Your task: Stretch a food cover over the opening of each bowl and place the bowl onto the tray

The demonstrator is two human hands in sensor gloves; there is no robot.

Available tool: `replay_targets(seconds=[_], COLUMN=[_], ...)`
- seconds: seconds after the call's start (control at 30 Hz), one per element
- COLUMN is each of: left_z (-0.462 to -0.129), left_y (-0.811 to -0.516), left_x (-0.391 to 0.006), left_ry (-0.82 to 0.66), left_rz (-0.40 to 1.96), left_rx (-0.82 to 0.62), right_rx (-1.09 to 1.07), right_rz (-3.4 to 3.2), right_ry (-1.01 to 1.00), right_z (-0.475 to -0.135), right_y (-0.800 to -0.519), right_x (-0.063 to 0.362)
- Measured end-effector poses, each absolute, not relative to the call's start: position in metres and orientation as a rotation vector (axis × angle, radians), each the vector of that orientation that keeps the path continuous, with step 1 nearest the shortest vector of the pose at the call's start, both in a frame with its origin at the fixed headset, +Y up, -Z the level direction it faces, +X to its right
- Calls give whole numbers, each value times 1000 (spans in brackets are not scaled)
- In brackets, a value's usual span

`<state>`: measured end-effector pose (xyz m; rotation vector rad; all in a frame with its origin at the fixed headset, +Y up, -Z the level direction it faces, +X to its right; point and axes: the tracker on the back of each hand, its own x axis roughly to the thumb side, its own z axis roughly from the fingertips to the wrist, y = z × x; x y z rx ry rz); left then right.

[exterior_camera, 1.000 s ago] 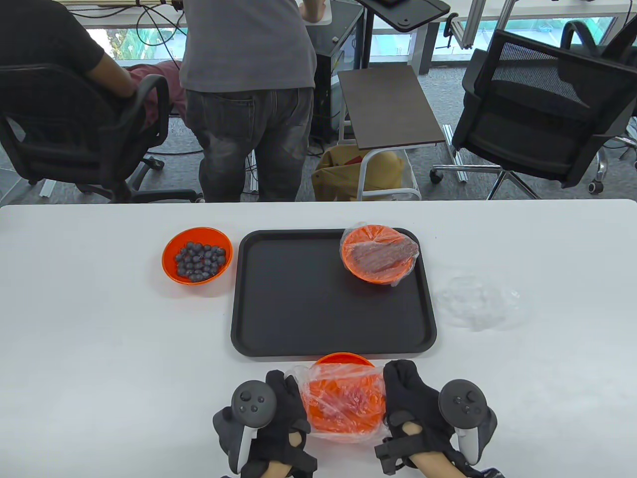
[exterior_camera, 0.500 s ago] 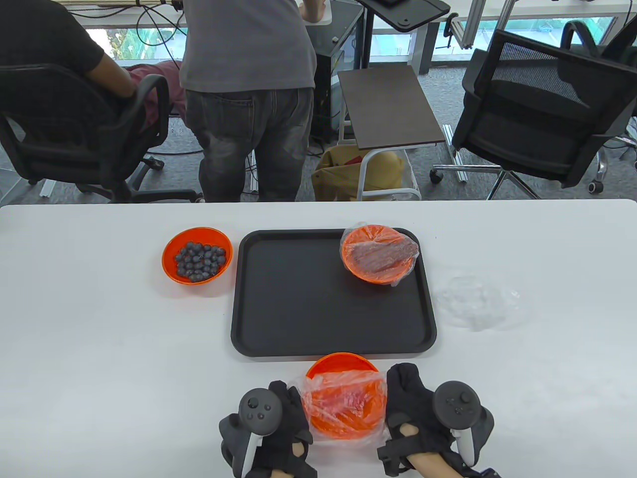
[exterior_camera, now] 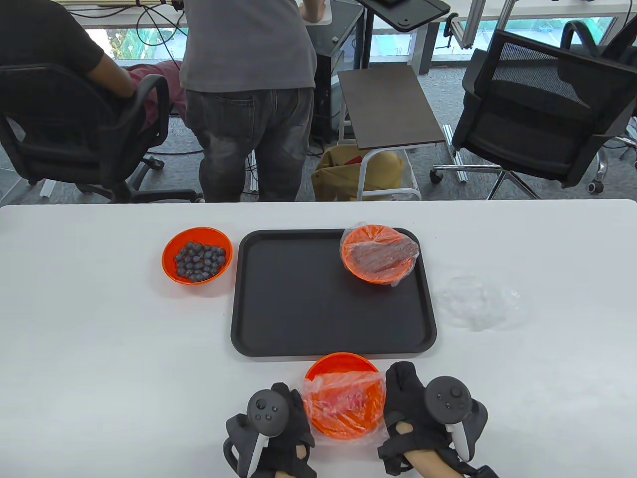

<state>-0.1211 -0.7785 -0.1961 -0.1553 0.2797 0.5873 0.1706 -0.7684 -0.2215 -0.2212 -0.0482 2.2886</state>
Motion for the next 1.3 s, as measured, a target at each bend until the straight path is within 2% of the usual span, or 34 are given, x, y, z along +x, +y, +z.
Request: replay_targets(seconds=[0.53,1.3], left_z=[-209,-239], left_y=[-785,-794], left_x=[-128,-137], left_ry=[331,275], left_rz=[631,705], left_rx=[-227,-354], right_rx=[-354,-119], right_rz=[2312,2167], right_ry=[123,351], right_z=[-240,-269], right_y=[-778,-789], right_x=[174,176])
